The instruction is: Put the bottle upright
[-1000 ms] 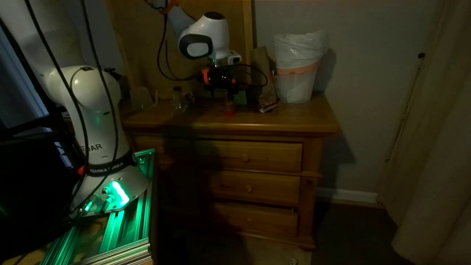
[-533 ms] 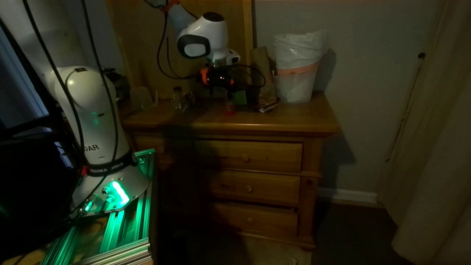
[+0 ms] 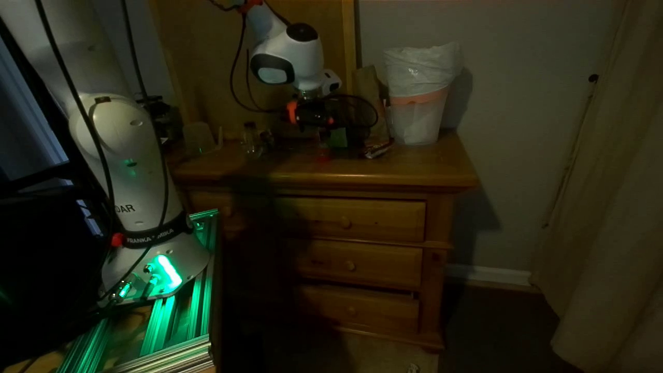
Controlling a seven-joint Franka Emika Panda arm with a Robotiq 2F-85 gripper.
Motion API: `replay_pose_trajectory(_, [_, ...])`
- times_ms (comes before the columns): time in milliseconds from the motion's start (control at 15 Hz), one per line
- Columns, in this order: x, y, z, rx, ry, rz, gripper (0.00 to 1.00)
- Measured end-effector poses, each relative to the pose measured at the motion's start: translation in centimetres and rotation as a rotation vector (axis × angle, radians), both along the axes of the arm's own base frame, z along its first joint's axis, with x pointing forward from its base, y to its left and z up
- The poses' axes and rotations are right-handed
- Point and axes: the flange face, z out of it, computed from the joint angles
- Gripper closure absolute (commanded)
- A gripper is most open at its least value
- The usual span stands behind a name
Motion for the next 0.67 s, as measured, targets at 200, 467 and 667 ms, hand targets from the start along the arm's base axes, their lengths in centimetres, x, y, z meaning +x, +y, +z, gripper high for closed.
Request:
replay_pose_trajectory(200, [0.3,0.0,-0.9,0.025,-0.022,0.006,0.00])
replay_pose_trajectory(467, [0.7,0.1,-2.2,0.067,-0.044,0.011,0.00])
replay_pose_trajectory(667, [1.2,0.2,-3.1,0.092,-0.068,0.010,0.00])
